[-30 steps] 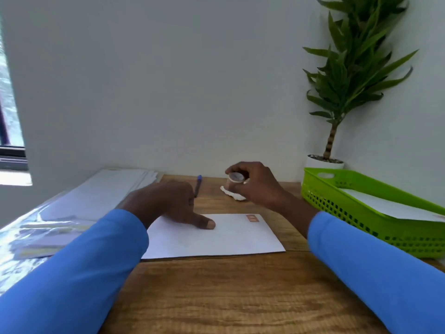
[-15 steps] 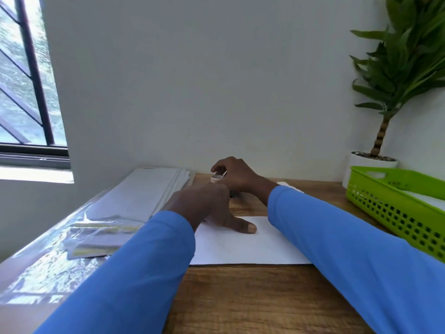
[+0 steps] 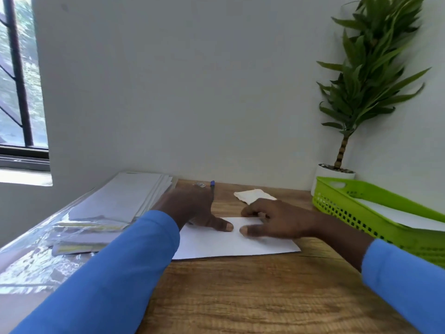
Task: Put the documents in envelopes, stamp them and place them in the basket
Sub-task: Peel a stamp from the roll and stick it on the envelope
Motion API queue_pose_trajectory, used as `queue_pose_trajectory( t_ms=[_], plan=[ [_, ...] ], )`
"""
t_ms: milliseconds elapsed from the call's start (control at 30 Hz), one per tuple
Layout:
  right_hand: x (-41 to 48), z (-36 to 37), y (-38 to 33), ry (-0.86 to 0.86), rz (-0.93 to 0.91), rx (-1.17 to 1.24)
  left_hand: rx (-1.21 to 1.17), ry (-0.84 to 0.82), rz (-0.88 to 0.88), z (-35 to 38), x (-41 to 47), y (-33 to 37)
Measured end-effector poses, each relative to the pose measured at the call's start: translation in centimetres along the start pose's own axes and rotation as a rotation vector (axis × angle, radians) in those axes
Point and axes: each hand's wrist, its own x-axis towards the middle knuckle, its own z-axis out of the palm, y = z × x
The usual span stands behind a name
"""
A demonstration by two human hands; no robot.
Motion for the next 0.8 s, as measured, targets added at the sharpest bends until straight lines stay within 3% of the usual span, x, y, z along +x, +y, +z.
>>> queue_pose_trajectory(
  t_ms=[133,267,433,633,800],
  plan=[
    [-1.3,1.0,0.2,0.097,0.014,-0.087,0.098,0.079,0.012,0.4,-0.3,1.0],
    [-2.1,0.1,-0.7,0.025,0.158,0.018,0.181,0.200,0.064,0.3,-0.9,1.8],
    [-3.1,-0.2,-1.0,-0.002,0.246,0.063,0.116,0.548,0.171,0.2,-2.4,3.6],
    [-6.5,-0.2,0.1,0.320,0.236,0.266,-0.077,0.917,0.387,1.3,-2.1,5.8],
    [-11.5,-2.6,1.1,0.558,0.138,0.460,-0.082,1.010,0.592,1.9,-2.8,7.3]
  ],
)
